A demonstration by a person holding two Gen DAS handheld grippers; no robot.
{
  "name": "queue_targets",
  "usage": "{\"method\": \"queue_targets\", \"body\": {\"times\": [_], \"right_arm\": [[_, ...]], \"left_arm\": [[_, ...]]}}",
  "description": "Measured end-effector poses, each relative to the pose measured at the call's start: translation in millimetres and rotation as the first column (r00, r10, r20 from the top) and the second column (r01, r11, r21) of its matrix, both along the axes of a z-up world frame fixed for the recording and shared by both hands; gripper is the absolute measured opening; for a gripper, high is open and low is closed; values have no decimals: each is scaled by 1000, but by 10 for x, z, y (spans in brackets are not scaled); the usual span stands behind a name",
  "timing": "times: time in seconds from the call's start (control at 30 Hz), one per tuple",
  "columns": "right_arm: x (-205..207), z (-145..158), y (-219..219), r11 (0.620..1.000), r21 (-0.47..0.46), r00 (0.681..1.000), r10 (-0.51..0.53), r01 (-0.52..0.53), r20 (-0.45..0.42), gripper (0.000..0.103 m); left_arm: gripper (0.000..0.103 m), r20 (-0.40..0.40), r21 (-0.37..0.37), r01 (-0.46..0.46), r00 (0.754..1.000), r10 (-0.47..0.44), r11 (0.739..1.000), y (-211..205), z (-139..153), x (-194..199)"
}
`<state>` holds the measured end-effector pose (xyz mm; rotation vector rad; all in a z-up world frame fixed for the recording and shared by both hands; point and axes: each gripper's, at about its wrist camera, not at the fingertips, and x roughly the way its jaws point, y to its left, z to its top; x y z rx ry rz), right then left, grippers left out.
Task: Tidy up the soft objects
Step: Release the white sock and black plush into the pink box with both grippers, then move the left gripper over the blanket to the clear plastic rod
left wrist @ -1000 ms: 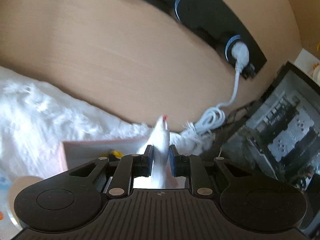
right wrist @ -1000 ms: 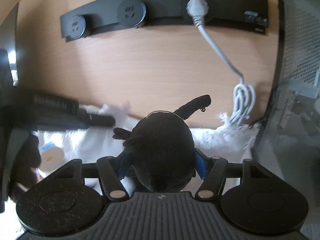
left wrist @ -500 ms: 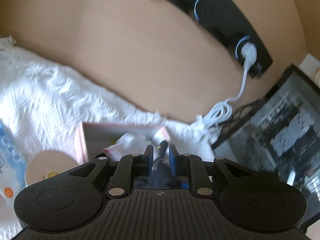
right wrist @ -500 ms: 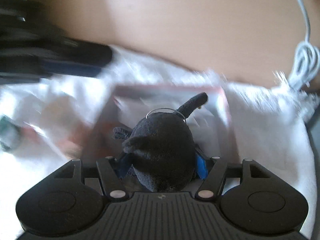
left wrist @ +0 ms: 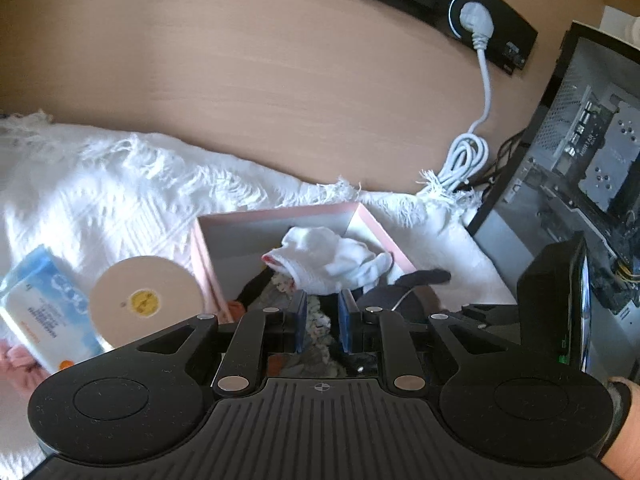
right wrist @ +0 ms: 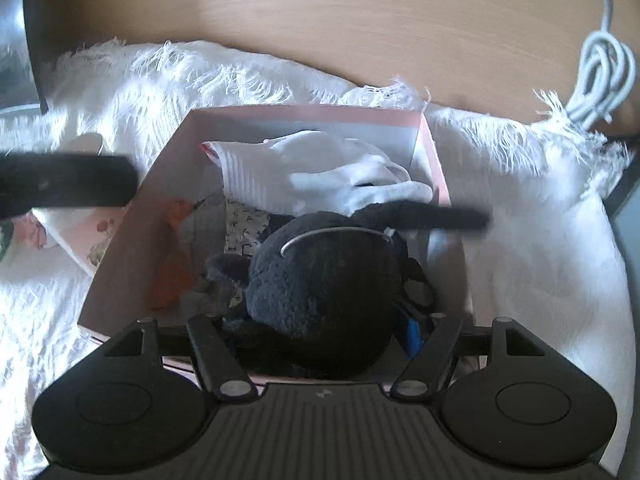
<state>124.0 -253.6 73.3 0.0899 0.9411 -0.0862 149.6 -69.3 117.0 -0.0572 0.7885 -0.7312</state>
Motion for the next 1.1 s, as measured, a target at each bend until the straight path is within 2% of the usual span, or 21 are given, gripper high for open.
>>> {"method": "queue_targets", "body": {"times": [0.17,0.33,0.47,0.57,0.67,0.9,1.0,1.1], "right_arm": [[-109,156,4,1000,12,999,-15,15,30,70],[-251,402,149,998,-56,997,8,-3,79,70],[-284,521,244,997,-76,997,26,-21,74,70],[-284,606,262,1000,-28,997,5,-2,73,70],[-313,787,370,1000,6,994,10,-11,111,70],[-248,1324,1018,991,-38,956,132,-126,263,70],[-89,1470,1339,977,-19,939,208,-211,275,70],[112,1466,1633,951,10,923,297,-308,244,71]], "left_arm": [[19,48,-24,-60,997,61,998,330,60,-170],[19,95,-21,-168,981,169,986,750,32,-364],[19,36,-35,-282,958,283,959,1194,-137,-446],[19,-2,-36,-351,936,351,936,1487,-270,-510],[19,-8,-23,-389,921,389,921,1716,-324,-568],[19,3,42,-434,901,435,900,2137,-324,-573],[19,-16,31,-447,894,448,894,2260,-379,-590],[19,-39,16,-454,890,455,891,2355,-456,-654]]}}
